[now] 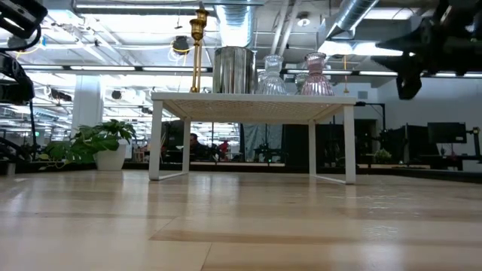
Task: Pick & Place candle stick holders
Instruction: Return to Home Position
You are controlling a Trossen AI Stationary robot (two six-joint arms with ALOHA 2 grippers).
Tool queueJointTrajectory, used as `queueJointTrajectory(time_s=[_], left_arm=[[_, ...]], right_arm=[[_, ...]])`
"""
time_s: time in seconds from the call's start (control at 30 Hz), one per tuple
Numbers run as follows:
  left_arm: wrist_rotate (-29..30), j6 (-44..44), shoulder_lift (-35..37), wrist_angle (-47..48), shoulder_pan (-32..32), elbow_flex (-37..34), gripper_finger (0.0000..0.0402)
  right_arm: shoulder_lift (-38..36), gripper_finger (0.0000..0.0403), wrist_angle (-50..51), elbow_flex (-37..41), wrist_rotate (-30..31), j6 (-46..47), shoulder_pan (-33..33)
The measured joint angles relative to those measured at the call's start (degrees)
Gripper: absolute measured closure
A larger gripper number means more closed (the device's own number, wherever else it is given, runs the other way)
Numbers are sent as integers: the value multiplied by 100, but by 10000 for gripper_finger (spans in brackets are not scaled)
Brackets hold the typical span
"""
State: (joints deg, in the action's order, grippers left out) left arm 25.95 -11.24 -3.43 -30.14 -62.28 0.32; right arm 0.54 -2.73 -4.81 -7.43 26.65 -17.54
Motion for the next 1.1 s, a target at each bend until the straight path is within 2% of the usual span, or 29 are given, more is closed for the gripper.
queueJointTrajectory(time_s=[0.3,1.1], left_arm=[[126,328,-1,62,0,0,395],[142,328,-5,51,0,0,392]], right_arm=[[21,297,255,337,25,624,-20],[15,297,299,357,5,640,-20]])
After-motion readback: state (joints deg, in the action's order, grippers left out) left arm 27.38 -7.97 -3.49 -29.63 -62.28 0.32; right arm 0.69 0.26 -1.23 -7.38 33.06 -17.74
